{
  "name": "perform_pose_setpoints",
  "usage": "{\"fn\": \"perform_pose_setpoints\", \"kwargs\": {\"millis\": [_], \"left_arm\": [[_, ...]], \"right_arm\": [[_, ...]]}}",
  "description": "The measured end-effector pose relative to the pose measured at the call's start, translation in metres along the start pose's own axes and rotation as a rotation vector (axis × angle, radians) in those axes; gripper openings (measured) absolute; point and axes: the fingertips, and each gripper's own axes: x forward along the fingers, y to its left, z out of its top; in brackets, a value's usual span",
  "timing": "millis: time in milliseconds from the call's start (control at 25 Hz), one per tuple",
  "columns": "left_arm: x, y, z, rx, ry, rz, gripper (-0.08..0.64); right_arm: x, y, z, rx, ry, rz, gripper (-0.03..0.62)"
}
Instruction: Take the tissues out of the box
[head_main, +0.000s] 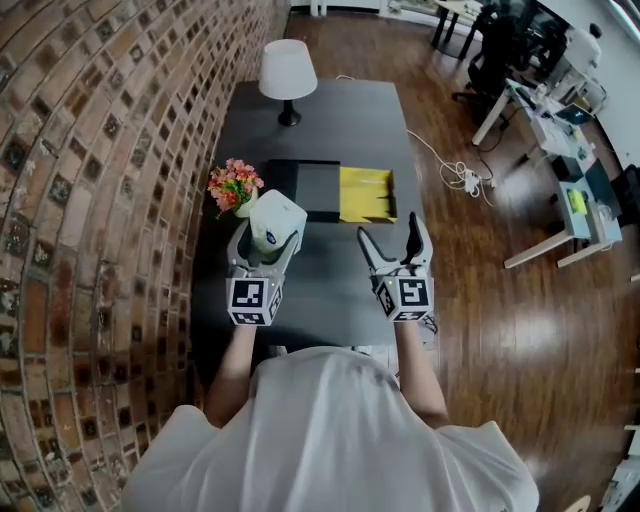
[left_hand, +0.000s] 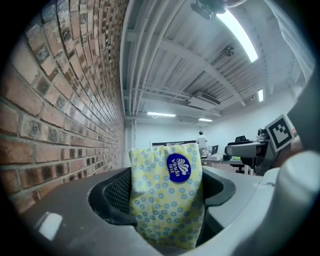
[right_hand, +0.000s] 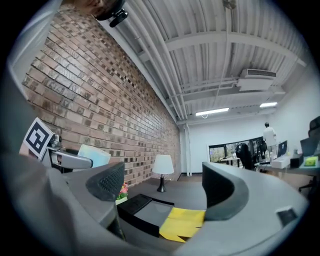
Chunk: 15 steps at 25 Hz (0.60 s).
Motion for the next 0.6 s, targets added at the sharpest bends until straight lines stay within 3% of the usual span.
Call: {"fn": "perform_pose_setpoints", "kwargs": {"millis": [600], "left_arm": [[-0.022, 0.014, 0.001, -0.005, -0.022, 0.039, 0.393]], "right_arm": [[-0.02, 0.013, -0.01, -0.024, 0.031, -0.025, 0.456]]}}
